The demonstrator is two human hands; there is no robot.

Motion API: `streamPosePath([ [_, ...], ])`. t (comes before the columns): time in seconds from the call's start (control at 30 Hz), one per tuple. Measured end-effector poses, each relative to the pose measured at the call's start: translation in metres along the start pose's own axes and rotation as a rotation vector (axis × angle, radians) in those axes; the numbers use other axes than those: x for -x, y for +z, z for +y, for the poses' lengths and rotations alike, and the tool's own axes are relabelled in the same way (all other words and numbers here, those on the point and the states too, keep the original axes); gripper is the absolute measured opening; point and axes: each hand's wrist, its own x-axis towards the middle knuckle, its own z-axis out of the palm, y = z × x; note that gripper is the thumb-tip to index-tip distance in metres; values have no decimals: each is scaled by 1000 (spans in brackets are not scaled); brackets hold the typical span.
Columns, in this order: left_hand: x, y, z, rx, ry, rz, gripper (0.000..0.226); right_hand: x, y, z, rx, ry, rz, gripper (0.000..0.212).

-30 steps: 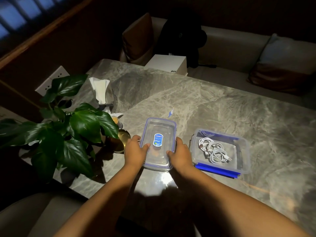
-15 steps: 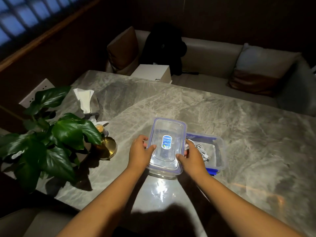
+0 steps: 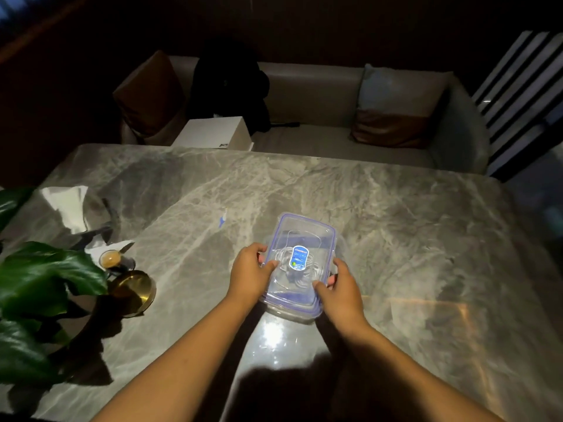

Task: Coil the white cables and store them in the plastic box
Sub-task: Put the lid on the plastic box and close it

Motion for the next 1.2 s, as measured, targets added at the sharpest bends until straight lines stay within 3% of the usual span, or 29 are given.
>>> streamPosePath([
  [0.2,11,26,5,28,-22,-2,29,-22,-22,13,155,25,-29,52],
  [0.43,0,24,1,-113,36,-42,31,-16,-14,15,167,72,-2,36],
  [0.67,-21,18,10,-218,204,-88,24,-4,-4,19,-64,228,78,36],
  [0.87,-47,19,28,-222,347,-247,24,10,21,18,-341,441,172,44],
  [1.03,-70,17,34,-266,369,-391,32,10,33,15,-596,587,74,33],
  [1.2,-84,14,35,-287,376,-458,30,12,36,11,-682,604,-35,43],
])
